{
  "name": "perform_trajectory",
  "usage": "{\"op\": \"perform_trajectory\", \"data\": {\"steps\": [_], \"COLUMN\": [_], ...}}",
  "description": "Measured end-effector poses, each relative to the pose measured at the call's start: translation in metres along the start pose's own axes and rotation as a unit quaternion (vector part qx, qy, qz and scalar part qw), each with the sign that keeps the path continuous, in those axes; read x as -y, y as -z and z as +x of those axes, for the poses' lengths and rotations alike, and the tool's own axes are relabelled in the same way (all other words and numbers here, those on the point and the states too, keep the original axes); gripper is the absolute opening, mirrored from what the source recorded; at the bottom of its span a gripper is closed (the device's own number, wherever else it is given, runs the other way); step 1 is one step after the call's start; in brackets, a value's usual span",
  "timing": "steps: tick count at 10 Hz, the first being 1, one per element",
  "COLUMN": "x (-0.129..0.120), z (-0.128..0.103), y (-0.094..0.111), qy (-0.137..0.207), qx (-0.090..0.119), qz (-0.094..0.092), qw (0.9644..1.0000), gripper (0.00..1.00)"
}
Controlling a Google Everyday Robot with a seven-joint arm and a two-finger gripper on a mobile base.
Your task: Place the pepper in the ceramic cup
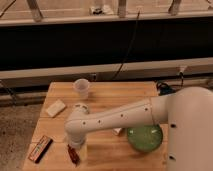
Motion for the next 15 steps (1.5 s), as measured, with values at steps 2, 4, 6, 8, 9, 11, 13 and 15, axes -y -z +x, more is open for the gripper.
{"op": "perform_trajectory", "data": {"steps": [2, 4, 6, 8, 9, 11, 13, 15], "x": [-0.003, -0.004, -0.008, -0.009, -0.01, -0.011, -0.014, -0.014], "z": [0.001, 0.003, 0.005, 0.006, 0.007, 0.008, 0.009, 0.009], "y": [-0.003, -0.008, -0.011, -0.014, -0.016, -0.019, -0.02, -0.019], "qy": [-0.003, -0.003, -0.004, -0.004, -0.003, -0.003, -0.005, -0.005], "qx": [0.002, 0.007, 0.011, 0.013, 0.015, 0.017, 0.019, 0.02], "qz": [0.001, 0.001, 0.002, 0.002, 0.002, 0.003, 0.004, 0.004], "qw": [1.0, 1.0, 0.9999, 0.9999, 0.9999, 0.9998, 0.9998, 0.9998], "gripper": [0.8, 0.8, 0.79, 0.66, 0.59, 0.57, 0.4, 0.19]}}
